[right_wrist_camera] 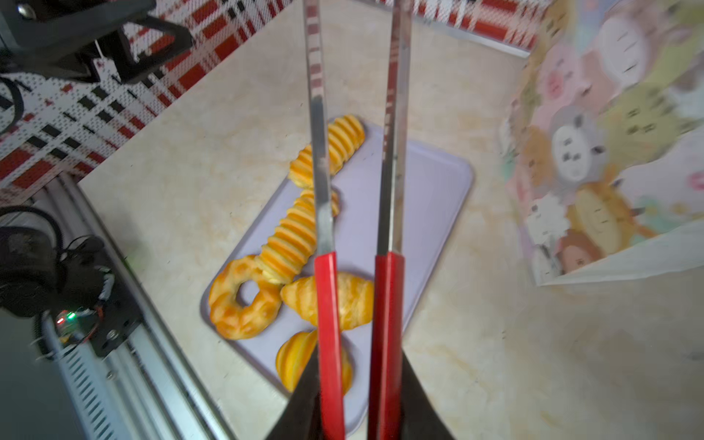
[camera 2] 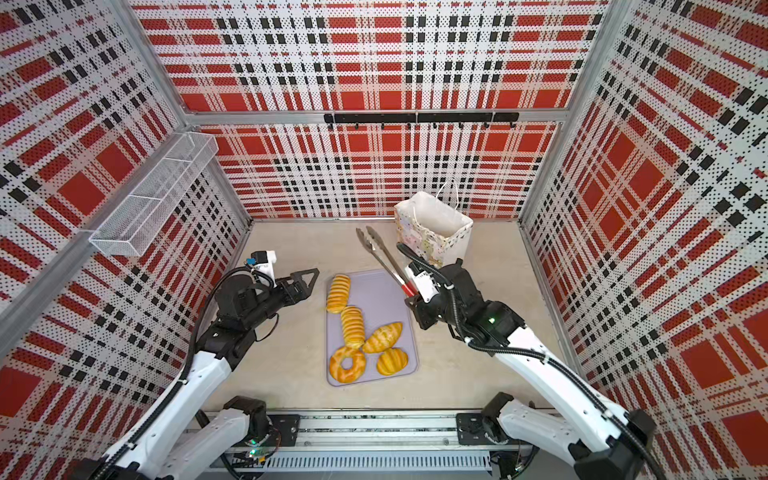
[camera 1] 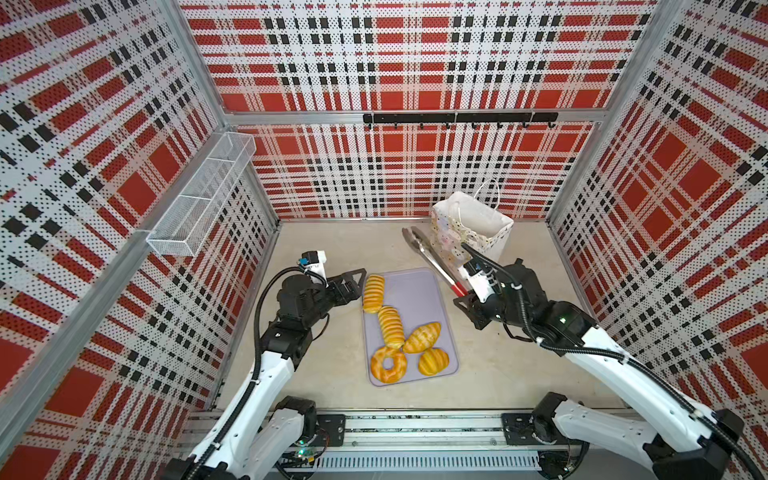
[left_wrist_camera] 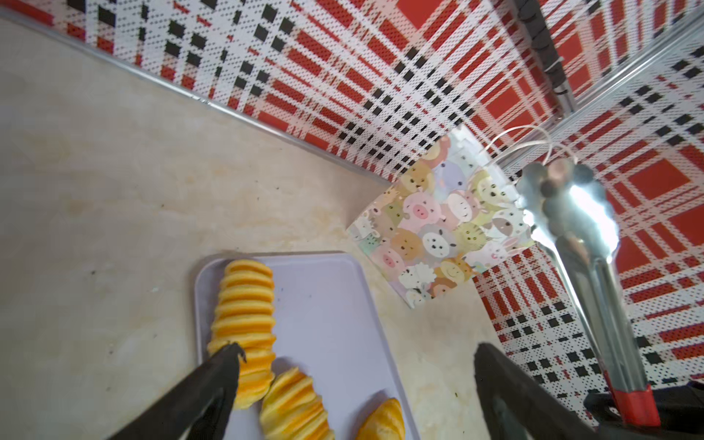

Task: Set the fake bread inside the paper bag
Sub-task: 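Move the empty tongs with the right gripper back over the tray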

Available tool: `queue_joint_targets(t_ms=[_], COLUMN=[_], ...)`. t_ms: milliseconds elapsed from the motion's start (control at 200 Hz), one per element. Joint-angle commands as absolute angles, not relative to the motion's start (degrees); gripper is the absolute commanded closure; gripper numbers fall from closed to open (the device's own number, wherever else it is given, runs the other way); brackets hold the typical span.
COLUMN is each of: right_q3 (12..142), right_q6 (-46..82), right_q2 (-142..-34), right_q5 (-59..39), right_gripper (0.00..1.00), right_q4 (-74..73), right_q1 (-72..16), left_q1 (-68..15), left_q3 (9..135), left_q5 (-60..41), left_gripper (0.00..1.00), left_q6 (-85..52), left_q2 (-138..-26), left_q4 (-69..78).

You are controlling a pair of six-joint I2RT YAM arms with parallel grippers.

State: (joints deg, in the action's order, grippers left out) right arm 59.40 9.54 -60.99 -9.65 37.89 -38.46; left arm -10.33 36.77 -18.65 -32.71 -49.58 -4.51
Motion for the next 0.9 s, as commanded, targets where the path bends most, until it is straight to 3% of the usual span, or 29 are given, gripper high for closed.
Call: queue_joint_targets(t_ms=[0,276,897], right_q3=[61.2,58.5,57.2], right_q6=[12.8,17.1,22.5], right_q2=[-63.6,-67.3,-71.0], right_q5=[-18.0,-23.8,-26.9], right_gripper=[0.75,0.74,0.71], right_q4=[41.4,42.6,41.7], right_q1=[-38.6,-38.6,-38.6], left_q1=[-9.3,-7.9,-7.6], left_q3=[36.4,36.5,38.5], left_q5=[-19.8,-21.0,-22.5], left_gripper=[0.02,0.02,0.02], left_q6=[-30.8,-29.8,-25.2], left_q2=[-48.0,-48.9,-53.6], left_q4=[-10.9,-18.2,-24.9])
